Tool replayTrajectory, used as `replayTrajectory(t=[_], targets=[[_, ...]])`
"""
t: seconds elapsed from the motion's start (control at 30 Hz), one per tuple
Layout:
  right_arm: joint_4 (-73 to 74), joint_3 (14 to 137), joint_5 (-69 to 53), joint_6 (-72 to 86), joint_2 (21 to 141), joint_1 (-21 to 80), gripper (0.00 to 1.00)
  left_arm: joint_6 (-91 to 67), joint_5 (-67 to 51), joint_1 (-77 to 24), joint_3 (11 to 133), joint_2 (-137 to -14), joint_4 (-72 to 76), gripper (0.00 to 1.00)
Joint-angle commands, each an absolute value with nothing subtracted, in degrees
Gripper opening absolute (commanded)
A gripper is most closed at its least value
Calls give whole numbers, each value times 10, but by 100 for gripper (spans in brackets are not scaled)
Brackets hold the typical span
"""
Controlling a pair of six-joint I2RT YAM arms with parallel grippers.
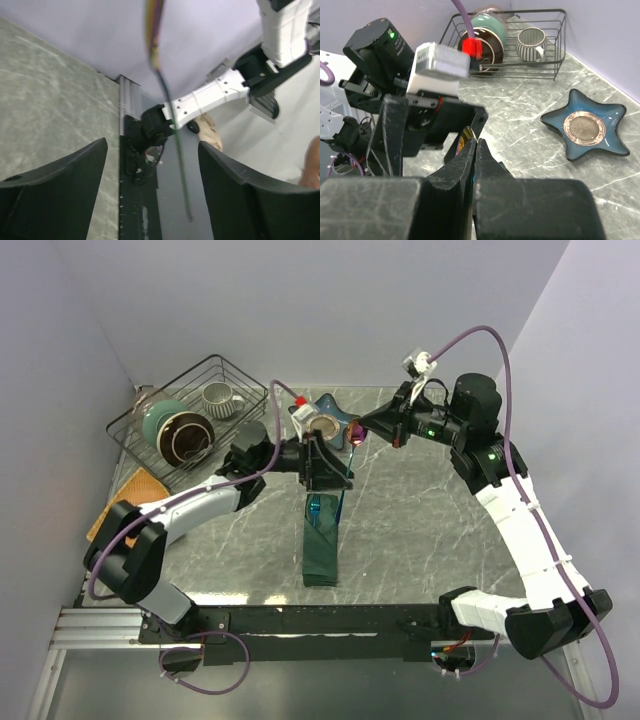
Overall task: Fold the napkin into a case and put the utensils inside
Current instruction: Pass from the left arm to the right, then insert the spoon into the folded napkin.
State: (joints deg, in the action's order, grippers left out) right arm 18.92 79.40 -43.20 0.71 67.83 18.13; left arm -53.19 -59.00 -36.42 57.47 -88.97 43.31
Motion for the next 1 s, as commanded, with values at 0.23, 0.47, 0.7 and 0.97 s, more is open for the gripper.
replayTrajectory(t=[0.23,0.47,0.7,0.97], targets=[[66,698,-525,48,697,161,0,-348,-551,-183,517,-768,203,99],[-25,642,-558,-18,784,160,0,-240,-576,-111,508,-743,64,99],[-119,639,-546,16,897,162,0,-194,-564,-101,509,-729,-17,99],[-174,629,-539,-12,978,163,0,-198,-566,-100,536,-755,-43,99]])
